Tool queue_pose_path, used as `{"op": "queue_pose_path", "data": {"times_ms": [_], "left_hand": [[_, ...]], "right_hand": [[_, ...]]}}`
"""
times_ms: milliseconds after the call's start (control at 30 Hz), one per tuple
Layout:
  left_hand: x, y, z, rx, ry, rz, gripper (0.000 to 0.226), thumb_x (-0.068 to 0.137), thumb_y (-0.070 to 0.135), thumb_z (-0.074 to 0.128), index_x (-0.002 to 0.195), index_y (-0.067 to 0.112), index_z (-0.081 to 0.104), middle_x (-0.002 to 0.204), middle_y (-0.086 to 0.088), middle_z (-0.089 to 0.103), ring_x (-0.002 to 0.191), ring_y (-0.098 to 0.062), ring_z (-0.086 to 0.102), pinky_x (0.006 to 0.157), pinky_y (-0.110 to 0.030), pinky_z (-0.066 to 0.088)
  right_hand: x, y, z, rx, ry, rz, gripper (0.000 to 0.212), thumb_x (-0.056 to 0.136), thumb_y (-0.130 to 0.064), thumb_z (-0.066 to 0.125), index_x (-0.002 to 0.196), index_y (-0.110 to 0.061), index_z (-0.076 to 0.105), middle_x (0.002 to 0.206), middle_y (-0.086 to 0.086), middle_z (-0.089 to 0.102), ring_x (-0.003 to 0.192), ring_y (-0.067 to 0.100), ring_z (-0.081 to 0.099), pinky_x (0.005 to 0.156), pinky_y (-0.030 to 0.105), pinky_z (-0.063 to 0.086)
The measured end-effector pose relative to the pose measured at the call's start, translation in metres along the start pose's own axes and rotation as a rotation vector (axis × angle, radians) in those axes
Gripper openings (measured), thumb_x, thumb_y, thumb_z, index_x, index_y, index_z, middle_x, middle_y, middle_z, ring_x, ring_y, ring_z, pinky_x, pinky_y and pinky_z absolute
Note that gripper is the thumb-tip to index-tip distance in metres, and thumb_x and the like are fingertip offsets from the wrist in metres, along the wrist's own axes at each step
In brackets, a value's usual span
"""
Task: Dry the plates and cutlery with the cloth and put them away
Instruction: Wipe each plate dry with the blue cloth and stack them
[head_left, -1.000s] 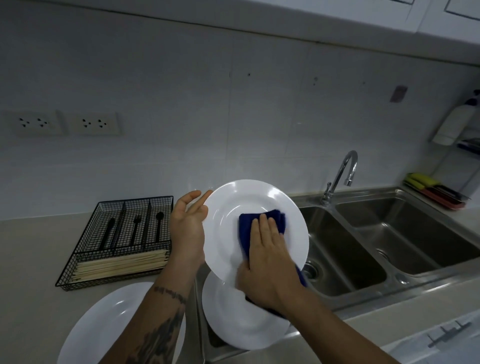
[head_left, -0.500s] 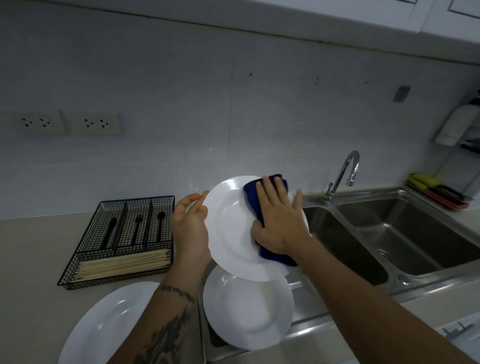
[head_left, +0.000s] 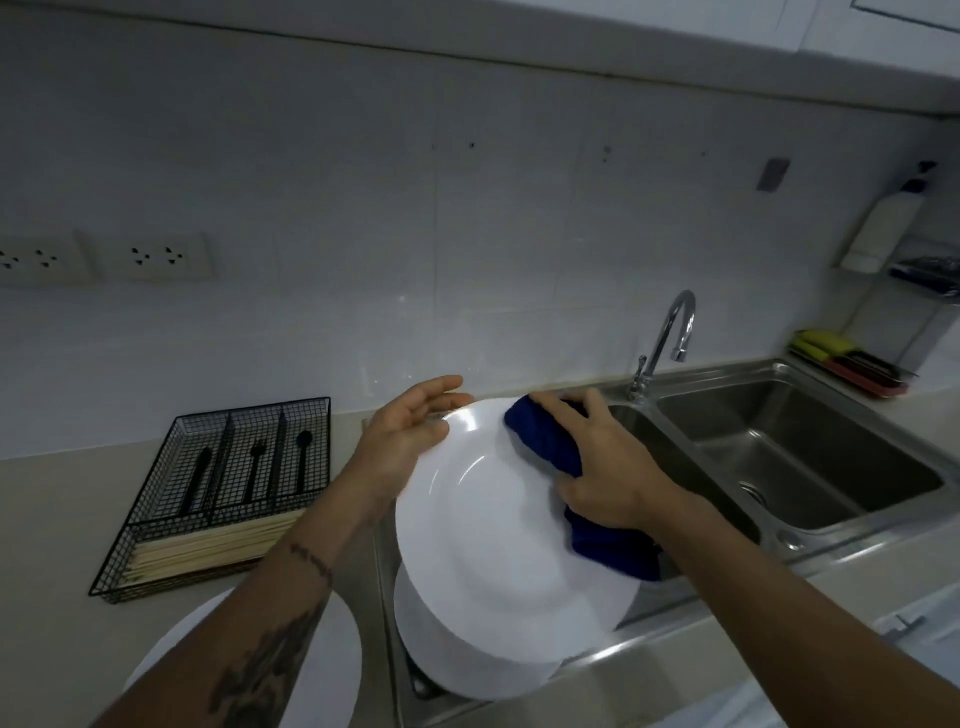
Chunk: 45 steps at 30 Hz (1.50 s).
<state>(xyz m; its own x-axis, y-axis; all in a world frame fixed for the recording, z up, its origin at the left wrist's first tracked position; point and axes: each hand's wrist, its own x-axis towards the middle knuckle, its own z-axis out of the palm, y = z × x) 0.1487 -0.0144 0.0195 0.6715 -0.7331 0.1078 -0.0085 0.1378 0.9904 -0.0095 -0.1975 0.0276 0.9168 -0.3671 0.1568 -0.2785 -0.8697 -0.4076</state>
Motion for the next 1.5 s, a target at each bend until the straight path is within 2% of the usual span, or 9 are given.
{"op": "queue_pose_path", "data": {"times_ms": [233,367,567,733,900,1033,1167,1333,1500], "left_hand": [[0.002,0.007,0.023,-0.049,-0.162,-0.071,0.053,0.096,-0.011,0.039,0.133,0.023,0.057,0.129,0.007,0.065,0.110,-0.020,0.067,0.086,-0.030,0.058],[0.001,-0.008,0.030,-0.194,0.017,-0.054,0.052,0.094,-0.011,0.043,0.132,0.022,0.058,0.125,0.005,0.068,0.105,-0.019,0.069,0.077,-0.028,0.059],[0.002,-0.020,0.017,-0.319,0.353,-0.014,0.052,0.092,-0.007,0.048,0.132,0.023,0.057,0.122,0.008,0.069,0.110,-0.018,0.066,0.080,-0.032,0.058],[0.010,-0.019,0.052,-0.412,0.407,-0.043,0.044,0.095,-0.004,0.047,0.126,0.025,0.060,0.114,0.012,0.070,0.107,-0.016,0.066,0.084,-0.031,0.056],[0.013,-0.020,0.059,-0.495,0.395,-0.066,0.037,0.101,0.005,0.046,0.131,0.025,0.056,0.130,0.003,0.063,0.107,-0.017,0.064,0.079,-0.026,0.056],[0.009,-0.019,0.052,-0.598,0.343,-0.099,0.042,0.102,0.011,0.045,0.141,0.025,0.049,0.133,-0.002,0.062,0.115,-0.026,0.062,0.085,-0.035,0.056],[0.005,-0.014,0.046,-0.652,0.315,-0.096,0.039,0.102,0.013,0.045,0.137,0.030,0.054,0.123,-0.002,0.067,0.110,-0.027,0.065,0.090,-0.041,0.055],[0.003,-0.012,0.032,-0.677,0.274,-0.093,0.042,0.101,0.009,0.045,0.138,0.026,0.051,0.133,0.000,0.062,0.120,-0.026,0.060,0.098,-0.043,0.050],[-0.005,-0.009,0.013,-0.559,0.283,-0.044,0.039,0.100,0.005,0.045,0.131,0.027,0.056,0.125,0.011,0.066,0.108,-0.017,0.068,0.078,-0.033,0.059]], "right_hand": [[-0.006,0.000,-0.013,-0.137,0.026,-0.089,0.092,0.073,-0.024,0.065,0.150,-0.035,0.016,0.142,-0.008,0.020,0.122,0.019,0.039,0.098,0.036,0.045],[-0.017,0.010,0.002,-0.334,0.150,0.006,0.083,0.078,-0.037,0.048,0.152,-0.029,0.011,0.155,0.000,0.016,0.133,0.029,0.028,0.111,0.045,0.030],[-0.035,0.012,0.023,-0.085,0.107,0.234,0.072,0.087,-0.030,0.038,0.153,-0.022,0.012,0.161,0.002,0.000,0.146,0.031,-0.008,0.120,0.047,0.005],[-0.027,-0.032,0.049,0.051,-0.022,0.177,0.074,0.080,-0.032,0.037,0.151,-0.017,0.018,0.160,0.003,0.010,0.146,0.027,0.000,0.120,0.041,0.003],[-0.039,-0.076,0.059,0.413,-0.030,0.064,0.055,0.095,-0.011,0.041,0.147,-0.014,0.025,0.147,-0.001,0.031,0.132,0.007,0.024,0.094,-0.006,0.003],[-0.026,-0.084,0.059,0.496,-0.066,0.037,0.065,0.097,-0.014,0.039,0.153,-0.023,0.007,0.160,-0.006,0.012,0.144,0.008,0.013,0.113,0.019,0.010],[-0.006,-0.082,0.056,0.424,-0.003,-0.027,0.068,0.090,-0.024,0.036,0.153,-0.023,0.011,0.160,-0.006,0.013,0.138,-0.001,0.012,0.114,0.020,0.009],[0.022,-0.055,0.054,0.030,0.035,-0.096,0.077,0.083,-0.032,0.030,0.154,-0.018,0.003,0.162,-0.001,-0.004,0.148,0.018,-0.009,0.121,0.039,-0.001],[0.029,-0.019,0.039,-0.400,0.221,0.040,0.078,0.086,-0.036,0.033,0.154,-0.014,0.002,0.162,0.007,-0.005,0.147,0.030,-0.009,0.119,0.050,-0.003]]}}
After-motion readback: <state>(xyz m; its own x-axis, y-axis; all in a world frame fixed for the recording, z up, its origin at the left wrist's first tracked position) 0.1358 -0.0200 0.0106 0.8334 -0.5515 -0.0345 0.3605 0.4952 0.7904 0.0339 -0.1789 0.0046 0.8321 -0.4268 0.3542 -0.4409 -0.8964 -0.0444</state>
